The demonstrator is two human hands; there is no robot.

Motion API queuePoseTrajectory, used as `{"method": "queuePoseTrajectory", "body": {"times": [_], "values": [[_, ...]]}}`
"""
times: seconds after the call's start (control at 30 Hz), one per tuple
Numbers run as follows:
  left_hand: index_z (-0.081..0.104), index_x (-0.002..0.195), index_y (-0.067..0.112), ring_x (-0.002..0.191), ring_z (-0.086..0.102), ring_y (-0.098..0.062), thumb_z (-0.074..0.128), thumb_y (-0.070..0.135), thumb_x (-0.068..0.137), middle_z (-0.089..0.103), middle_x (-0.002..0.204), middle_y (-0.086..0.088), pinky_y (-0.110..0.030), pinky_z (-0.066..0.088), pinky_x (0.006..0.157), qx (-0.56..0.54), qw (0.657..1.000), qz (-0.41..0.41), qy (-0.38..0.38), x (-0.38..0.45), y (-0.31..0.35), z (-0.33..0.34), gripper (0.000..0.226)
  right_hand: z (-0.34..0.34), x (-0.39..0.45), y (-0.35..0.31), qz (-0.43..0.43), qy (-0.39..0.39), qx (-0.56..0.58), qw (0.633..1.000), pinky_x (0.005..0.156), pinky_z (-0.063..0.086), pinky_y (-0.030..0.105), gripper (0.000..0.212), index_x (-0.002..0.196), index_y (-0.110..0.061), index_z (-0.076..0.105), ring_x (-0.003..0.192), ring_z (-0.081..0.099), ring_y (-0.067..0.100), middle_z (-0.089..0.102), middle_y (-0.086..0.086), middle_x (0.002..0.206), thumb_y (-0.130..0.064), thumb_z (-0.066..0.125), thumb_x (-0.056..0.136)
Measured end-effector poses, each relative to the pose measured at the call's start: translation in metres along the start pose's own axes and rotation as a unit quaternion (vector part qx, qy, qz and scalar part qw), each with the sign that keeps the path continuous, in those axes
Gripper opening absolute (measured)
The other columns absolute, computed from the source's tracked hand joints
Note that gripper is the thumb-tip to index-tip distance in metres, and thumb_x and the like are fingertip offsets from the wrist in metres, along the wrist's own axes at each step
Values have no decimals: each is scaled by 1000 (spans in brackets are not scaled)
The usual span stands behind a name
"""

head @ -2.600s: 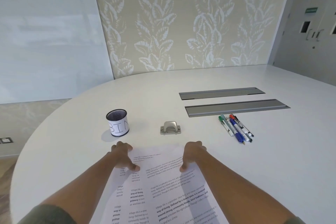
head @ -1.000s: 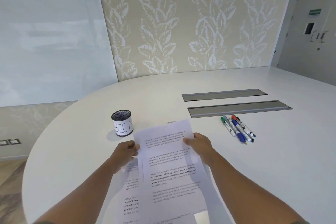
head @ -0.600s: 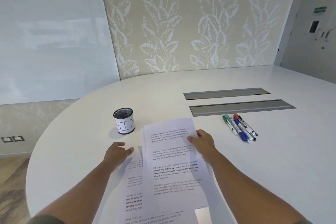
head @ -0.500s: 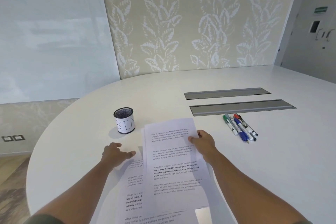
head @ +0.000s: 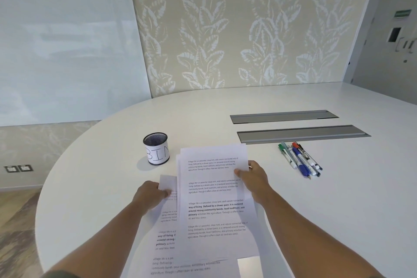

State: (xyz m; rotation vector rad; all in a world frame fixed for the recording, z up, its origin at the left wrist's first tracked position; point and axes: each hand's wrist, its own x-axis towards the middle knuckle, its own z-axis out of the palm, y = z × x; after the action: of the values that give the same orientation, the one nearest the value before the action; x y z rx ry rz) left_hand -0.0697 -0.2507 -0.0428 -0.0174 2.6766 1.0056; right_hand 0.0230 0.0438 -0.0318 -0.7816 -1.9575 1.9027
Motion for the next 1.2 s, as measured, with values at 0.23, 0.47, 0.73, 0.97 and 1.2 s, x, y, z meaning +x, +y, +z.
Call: {"method": "queuePoseTrajectory", "body": {"times": [0.23,0.47,0.73,0.97,1.2], "values": [[71,111,15,109,67,-33,49,34,103,74,112,-8,-49,51,98,-266,962,40,-51,-8,22,1,30,-1,-1,-2,17,-26,60,998,92,56,44,15,98,-7,70,99,70,31,75,10,103,-5,71,84],[71,111,27,107,70,-22,38,37,104,76,110,3,-47,52,97,-343,935,65,-67,-13,51,3,35,4,0,-10,10,-64,101,993,94,55,49,15,99,-10,69,102,70,32,75,9,105,-7,72,85],[72,110,25,95,75,-18,44,57,98,78,103,4,-36,58,76,-411,903,102,-72,-15,81,1,43,14,-4,-30,-60,-32,74,995,79,56,33,20,106,-20,64,96,69,20,72,3,107,-8,64,90],[67,113,6,98,72,-36,72,15,90,75,106,-14,-49,60,83,-396,896,201,4,-16,111,-13,25,22,-7,-76,-158,30,75,984,70,52,23,54,137,-27,42,94,66,14,64,-6,112,-6,56,89],[67,112,8,100,72,-33,72,14,90,76,108,-10,-50,59,87,-432,859,268,58,-22,144,-33,24,27,-3,-116,-235,83,72,966,62,43,10,37,122,-24,50,87,60,0,61,-19,96,-9,55,88]]}}
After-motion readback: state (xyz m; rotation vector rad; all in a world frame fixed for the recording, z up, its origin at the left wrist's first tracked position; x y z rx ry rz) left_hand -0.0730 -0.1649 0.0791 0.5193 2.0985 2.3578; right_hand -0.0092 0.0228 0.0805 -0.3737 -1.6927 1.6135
